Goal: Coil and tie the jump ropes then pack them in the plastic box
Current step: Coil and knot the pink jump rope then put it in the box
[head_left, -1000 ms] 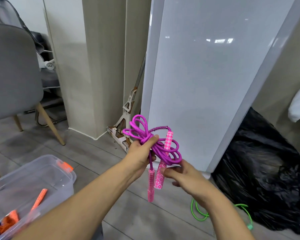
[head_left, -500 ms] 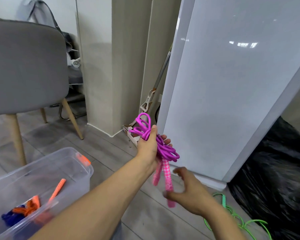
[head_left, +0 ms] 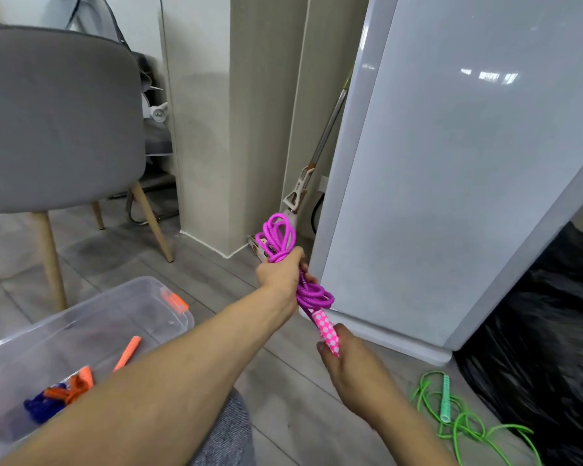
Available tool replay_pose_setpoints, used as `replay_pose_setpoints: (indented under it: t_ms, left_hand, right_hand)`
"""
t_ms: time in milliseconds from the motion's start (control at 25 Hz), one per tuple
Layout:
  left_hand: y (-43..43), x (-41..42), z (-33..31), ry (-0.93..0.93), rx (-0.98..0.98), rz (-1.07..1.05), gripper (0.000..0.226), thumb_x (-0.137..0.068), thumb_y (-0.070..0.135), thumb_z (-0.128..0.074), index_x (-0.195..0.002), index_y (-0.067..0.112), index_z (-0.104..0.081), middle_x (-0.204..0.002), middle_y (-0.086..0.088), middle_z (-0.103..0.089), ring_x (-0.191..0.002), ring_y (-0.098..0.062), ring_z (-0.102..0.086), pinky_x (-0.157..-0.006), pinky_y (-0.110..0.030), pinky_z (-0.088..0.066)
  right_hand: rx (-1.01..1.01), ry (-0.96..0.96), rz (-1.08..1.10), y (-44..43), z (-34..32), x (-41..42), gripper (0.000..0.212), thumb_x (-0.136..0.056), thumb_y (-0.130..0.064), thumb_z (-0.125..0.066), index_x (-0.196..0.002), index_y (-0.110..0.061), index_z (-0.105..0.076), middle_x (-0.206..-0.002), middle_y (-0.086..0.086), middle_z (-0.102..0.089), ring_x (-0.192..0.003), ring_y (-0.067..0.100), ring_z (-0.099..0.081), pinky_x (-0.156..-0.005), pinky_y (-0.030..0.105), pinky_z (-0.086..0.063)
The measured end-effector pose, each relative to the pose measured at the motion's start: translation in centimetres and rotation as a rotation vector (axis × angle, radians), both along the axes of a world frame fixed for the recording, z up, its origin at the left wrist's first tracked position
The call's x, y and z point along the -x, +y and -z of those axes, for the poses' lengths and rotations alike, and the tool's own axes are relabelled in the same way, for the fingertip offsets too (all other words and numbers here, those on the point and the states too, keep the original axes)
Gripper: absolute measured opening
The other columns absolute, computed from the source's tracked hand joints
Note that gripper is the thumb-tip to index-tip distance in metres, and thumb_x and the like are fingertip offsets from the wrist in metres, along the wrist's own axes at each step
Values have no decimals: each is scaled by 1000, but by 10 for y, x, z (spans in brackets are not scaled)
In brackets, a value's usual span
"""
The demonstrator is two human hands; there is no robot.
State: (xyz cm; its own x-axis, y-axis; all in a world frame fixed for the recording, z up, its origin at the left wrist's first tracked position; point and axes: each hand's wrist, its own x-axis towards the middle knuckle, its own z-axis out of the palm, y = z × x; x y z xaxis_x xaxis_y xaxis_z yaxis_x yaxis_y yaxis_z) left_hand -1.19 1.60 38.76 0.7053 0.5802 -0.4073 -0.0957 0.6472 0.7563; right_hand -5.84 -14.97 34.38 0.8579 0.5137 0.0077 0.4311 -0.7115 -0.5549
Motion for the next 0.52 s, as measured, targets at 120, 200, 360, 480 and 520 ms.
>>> replay_pose_setpoints:
  t_ms: [120,200,360,480,520]
  left_hand:
    - [12,-4,13,53,-49,-18,9,-86,-2,-63,-79,2,-58,-52,-9,-52,-34,-18,-47,-37,-23,-46]
    - [18,-5,17,35,-91,-11,9,-87,-2,-62,-81,2,-57,-51,-10,-52,-33,-17,-47,-37,-23,-46]
    - [38,-9,27,-13,-331,69,16,-86,-1,-66,-98,-7,-57,-56,-13,-54,-36,-20,-50,-42,-28,-52]
    - [51,-4,35,-16,-609,316,30,-85,1,-71,-109,-4,-54,-71,-20,-61,-44,-22,-57,-51,-32,-57]
    - [53,-3,36,-8,-684,414,37,-84,3,-72,-114,1,-50,-81,-22,-64,-50,-23,-61,-55,-34,-59]
  right_hand:
    - [53,8,-1,5,6,-1,15,-101,-41,-44,-96,-27,-44,-87,-1,-61,-82,26,-59,-72,39,-48]
    - [68,34,5,8,13,0,15,-100,-40,-45,-96,-26,-46,-87,0,-63,-83,27,-60,-73,40,-49]
    - [291,67,10,-9,15,-16,19,-95,-43,-48,-90,-25,-47,-84,-2,-60,-82,25,-60,-71,38,-49]
    - [416,-143,92,-15,7,-34,21,-91,-46,-56,-93,-25,-57,-89,-2,-61,-88,26,-64,-71,36,-49]
    - [447,-326,112,-15,7,-41,21,-87,-44,-64,-92,-24,-60,-87,1,-60,-86,29,-64,-68,36,-46]
